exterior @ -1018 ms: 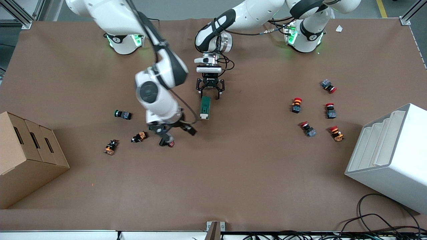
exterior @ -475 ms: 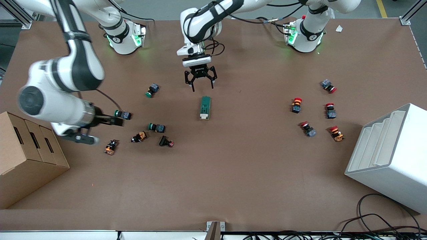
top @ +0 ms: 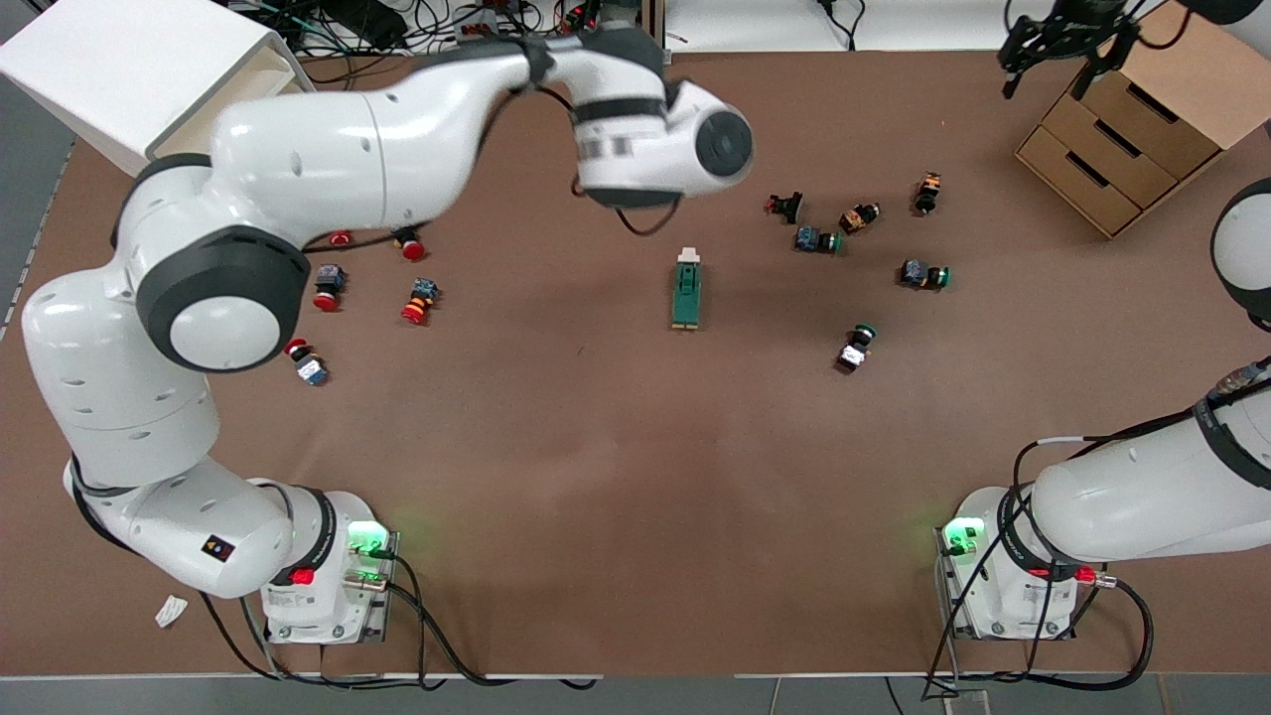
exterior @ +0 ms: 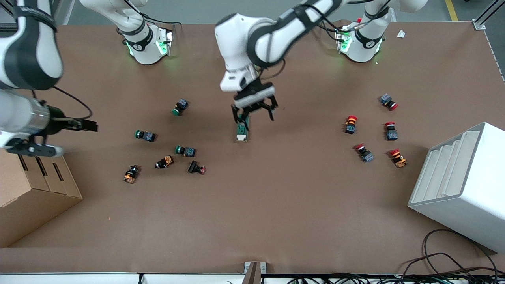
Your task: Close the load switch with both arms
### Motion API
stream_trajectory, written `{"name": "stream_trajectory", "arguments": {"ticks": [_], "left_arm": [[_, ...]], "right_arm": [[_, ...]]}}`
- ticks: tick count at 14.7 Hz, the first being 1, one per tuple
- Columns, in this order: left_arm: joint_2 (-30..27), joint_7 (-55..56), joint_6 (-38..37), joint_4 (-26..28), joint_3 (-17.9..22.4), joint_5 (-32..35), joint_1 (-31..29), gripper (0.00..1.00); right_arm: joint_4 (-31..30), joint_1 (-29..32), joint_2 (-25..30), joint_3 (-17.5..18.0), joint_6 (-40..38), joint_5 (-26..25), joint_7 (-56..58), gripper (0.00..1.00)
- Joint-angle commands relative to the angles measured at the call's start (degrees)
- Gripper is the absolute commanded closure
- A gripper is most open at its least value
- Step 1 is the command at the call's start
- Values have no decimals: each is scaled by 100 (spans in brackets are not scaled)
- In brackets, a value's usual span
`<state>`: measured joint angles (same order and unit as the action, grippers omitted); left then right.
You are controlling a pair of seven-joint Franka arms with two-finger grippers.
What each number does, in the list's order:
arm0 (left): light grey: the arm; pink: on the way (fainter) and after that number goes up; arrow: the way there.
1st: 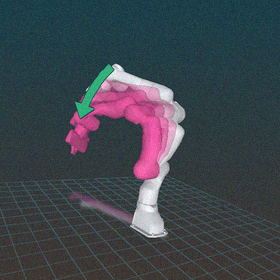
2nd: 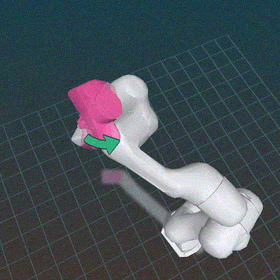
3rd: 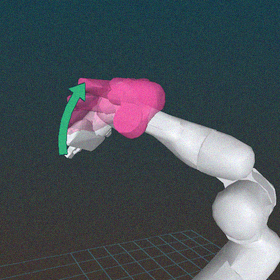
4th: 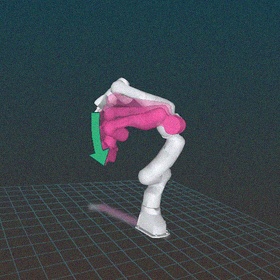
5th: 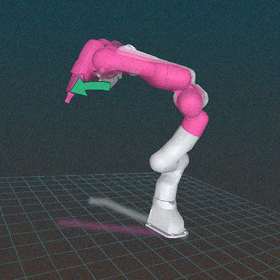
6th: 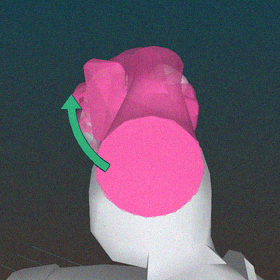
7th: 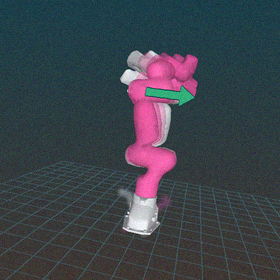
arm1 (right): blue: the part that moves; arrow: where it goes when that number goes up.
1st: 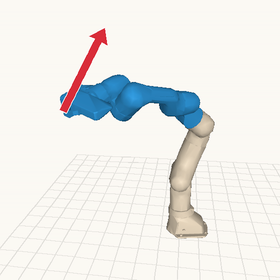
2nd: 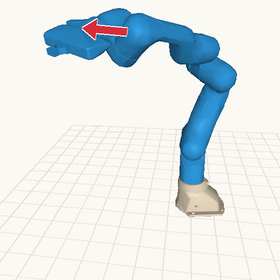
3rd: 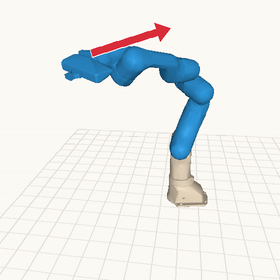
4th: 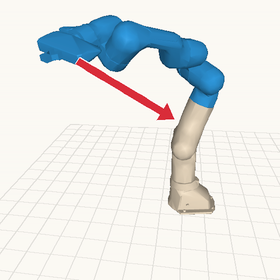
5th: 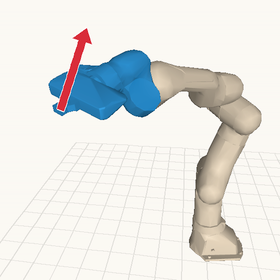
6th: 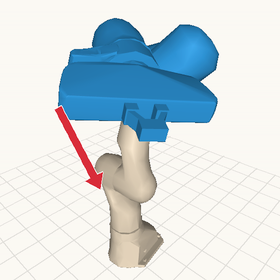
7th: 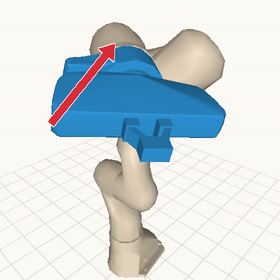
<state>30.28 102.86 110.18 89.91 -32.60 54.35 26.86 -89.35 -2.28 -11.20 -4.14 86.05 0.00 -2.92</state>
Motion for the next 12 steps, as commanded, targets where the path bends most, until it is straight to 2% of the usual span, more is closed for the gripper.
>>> {"name": "stream_trajectory", "arguments": {"ticks": [1, 4, 6, 9, 12], "left_arm": [[75, -895, 3, -656, -36, -704, -592, 0], [57, -1890, 3, -1001, -27, -1312, -1278, 0], [-13, -2557, 3, -1046, -115, -1751, -1849, 0], [-188, -3322, -84, -1098, -80, -2191, -2307, 0], [-758, -4517, -190, -1055, 410, -3172, -2370, 0]], "right_arm": [[338, 420, -23, 142, -281, -123, 318, 0], [585, 544, -40, 142, -344, -123, 336, 0], [716, 527, -58, 151, -379, -123, 301, 0], [805, 527, -75, 151, -702, -97, 319, 0], [1139, 500, -110, 177, -818, -88, 284, 0]]}}
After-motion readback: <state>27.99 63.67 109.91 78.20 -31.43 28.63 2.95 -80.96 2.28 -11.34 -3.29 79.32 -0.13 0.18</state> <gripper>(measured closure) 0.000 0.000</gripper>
